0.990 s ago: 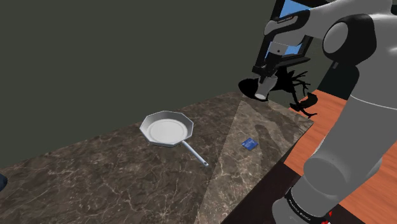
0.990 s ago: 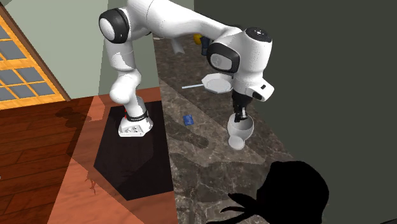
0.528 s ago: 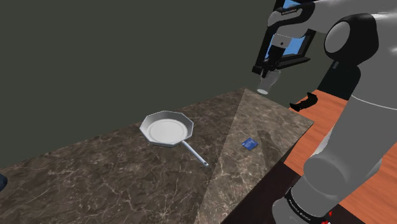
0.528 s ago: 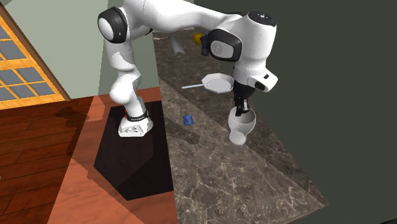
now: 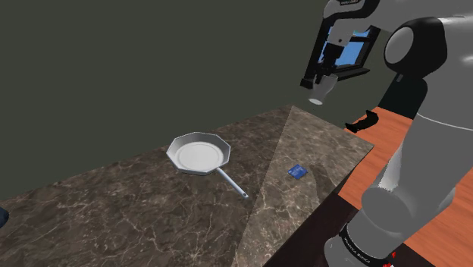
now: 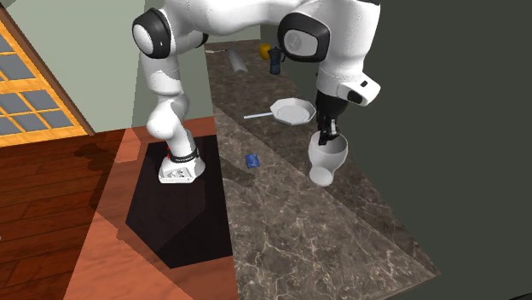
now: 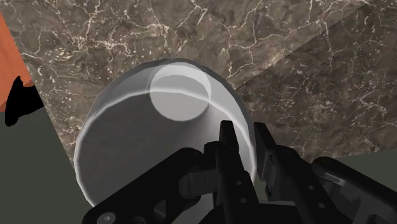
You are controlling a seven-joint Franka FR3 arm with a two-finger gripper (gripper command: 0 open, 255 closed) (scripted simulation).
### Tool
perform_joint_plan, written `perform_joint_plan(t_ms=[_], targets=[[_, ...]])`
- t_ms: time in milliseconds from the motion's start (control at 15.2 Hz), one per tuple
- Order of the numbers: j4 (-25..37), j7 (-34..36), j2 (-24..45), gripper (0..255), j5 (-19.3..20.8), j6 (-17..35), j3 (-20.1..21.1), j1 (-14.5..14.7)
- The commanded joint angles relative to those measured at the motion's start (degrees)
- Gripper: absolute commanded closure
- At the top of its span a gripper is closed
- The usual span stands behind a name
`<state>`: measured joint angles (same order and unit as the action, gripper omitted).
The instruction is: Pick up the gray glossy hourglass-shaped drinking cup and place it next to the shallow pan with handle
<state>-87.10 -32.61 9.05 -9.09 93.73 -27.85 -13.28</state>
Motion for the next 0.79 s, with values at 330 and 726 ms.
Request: perform_joint_plan(t_ms=[330,726], targets=[[-2.8,4.7,-4.8,255,2.3,-1.0,1.6,3.0],[-12.5,14.0,-13.4,255,5.7,1.6,6.1,7.7]])
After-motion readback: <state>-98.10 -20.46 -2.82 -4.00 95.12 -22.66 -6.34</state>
